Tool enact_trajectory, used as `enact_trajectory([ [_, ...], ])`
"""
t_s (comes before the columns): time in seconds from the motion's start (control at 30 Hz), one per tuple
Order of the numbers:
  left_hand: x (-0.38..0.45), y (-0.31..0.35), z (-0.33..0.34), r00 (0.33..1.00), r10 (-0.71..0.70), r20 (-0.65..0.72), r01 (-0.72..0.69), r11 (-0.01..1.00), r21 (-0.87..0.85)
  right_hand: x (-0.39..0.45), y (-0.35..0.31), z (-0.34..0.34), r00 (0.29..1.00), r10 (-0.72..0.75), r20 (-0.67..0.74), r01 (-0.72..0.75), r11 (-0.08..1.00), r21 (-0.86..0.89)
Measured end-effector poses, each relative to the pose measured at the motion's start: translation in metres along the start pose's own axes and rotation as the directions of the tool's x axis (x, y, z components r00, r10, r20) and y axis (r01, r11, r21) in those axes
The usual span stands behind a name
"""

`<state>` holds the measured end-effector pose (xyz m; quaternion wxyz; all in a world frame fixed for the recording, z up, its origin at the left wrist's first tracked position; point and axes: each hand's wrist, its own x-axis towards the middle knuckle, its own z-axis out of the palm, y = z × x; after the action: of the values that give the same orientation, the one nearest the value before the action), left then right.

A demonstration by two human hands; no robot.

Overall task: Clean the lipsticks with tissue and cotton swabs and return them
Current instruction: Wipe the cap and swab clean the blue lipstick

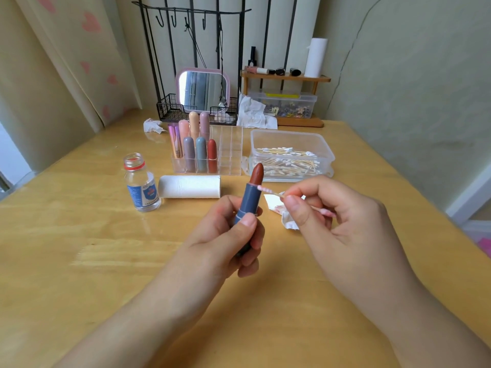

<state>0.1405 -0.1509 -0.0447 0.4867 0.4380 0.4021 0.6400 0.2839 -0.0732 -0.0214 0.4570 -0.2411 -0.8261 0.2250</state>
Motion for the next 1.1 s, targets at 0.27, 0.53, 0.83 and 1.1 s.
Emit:
enact_trajectory([
  [0.27,-0.001,-0.001,-0.005,0.998,0.033,0.058,-0.033,0.999,0.0,0.002,-0.001,-0.004,0.994,0.102,0.048,-0.11,0.973,0.205],
  [0.53,-0.002,-0.003,-0.005,0.992,0.057,0.11,-0.055,0.998,-0.018,0.005,0.001,-0.006,0.986,0.126,0.108,-0.155,0.935,0.321],
  [0.83,-0.002,-0.004,-0.003,0.986,0.067,0.15,-0.055,0.995,-0.082,0.009,0.002,-0.009,0.984,0.136,0.118,-0.172,0.905,0.389],
  [1.1,-0.001,-0.006,-0.001,0.984,0.072,0.161,-0.05,0.99,-0.134,0.011,0.0,-0.012,0.983,0.128,0.134,-0.174,0.886,0.429],
])
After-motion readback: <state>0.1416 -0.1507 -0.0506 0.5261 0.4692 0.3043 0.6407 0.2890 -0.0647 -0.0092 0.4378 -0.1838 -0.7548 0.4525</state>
